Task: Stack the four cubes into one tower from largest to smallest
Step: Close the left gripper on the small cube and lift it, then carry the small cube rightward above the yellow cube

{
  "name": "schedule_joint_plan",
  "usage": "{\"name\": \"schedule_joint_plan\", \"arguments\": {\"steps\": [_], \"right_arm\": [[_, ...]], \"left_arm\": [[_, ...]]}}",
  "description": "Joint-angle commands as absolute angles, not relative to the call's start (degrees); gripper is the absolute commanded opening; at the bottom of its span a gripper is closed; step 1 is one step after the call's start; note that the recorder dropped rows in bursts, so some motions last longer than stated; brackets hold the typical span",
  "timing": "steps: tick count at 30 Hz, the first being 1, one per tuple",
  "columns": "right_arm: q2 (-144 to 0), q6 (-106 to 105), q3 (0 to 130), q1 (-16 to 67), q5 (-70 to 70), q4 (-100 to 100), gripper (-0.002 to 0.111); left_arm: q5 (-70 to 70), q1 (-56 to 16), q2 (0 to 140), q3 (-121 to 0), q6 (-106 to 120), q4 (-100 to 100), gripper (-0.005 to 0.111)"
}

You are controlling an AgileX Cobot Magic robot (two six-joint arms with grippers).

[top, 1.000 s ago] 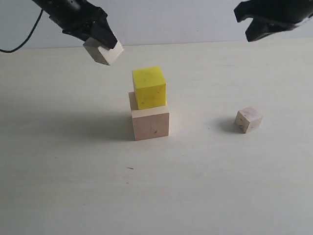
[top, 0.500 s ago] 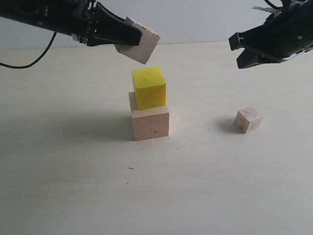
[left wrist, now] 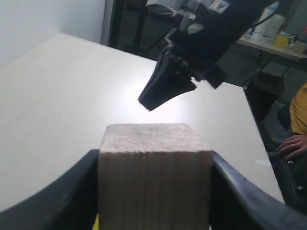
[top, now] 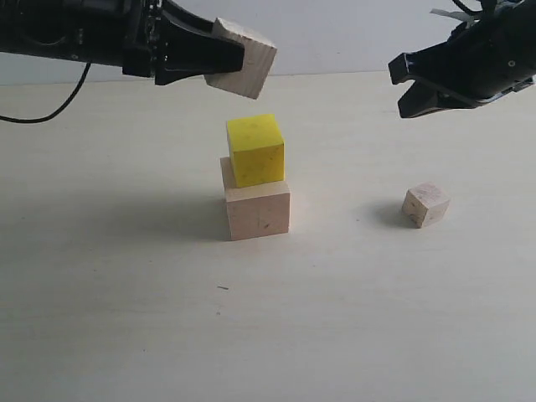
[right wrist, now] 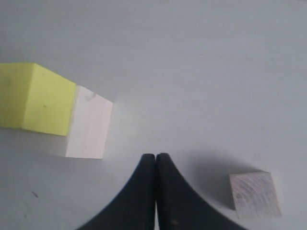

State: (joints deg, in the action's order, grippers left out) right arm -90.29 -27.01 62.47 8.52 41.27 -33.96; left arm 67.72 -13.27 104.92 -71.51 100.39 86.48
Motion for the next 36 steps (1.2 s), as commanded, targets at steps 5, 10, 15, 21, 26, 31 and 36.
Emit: {"name": "schedule_joint_plan", "arguments": {"steps": [5, 10, 15, 21, 26, 31, 36], "right_arm": [[-90.12, -31.89, 62.12, 8.33, 44.05, -40.09, 0.0], [-90.12, -31.89, 62.12, 8.33, 44.56, -40.21, 0.0], [-90.12, -31.89, 62.12, 8.33, 45.78, -40.21, 0.0], [-90.12, -31.77, 62.12, 8.33, 46.42, -40.21, 0.0], [-90.12, -31.77, 62.12, 8.33, 46.94, -40.21, 0.0], [-90.12, -31.77, 62.12, 8.33, 45.5, -40.08, 0.0], [-90.12, -31.77, 62.12, 8.33, 40.9, -39.87, 0.0]], "left_arm": [[54.29, -19.88, 105.21, -85.87, 49.36, 42.61, 0.0], [59.04, -25.06, 105.9, -99.12, 13.33, 17.91, 0.0], [65.24, -29.17, 107.92, -106.27, -4.32, 8.3, 0.0], [67.63, -33.27, 111.63, -108.72, -16.29, 6.12, 0.0], [69.96, -34.72, 115.36, -112.66, -21.24, 4.2, 0.0], [69.96, -34.94, 117.31, -116.75, -29.01, 3.01, 0.0], [69.96, -35.36, 117.5, -118.1, -34.32, 3.24, 0.0]]}}
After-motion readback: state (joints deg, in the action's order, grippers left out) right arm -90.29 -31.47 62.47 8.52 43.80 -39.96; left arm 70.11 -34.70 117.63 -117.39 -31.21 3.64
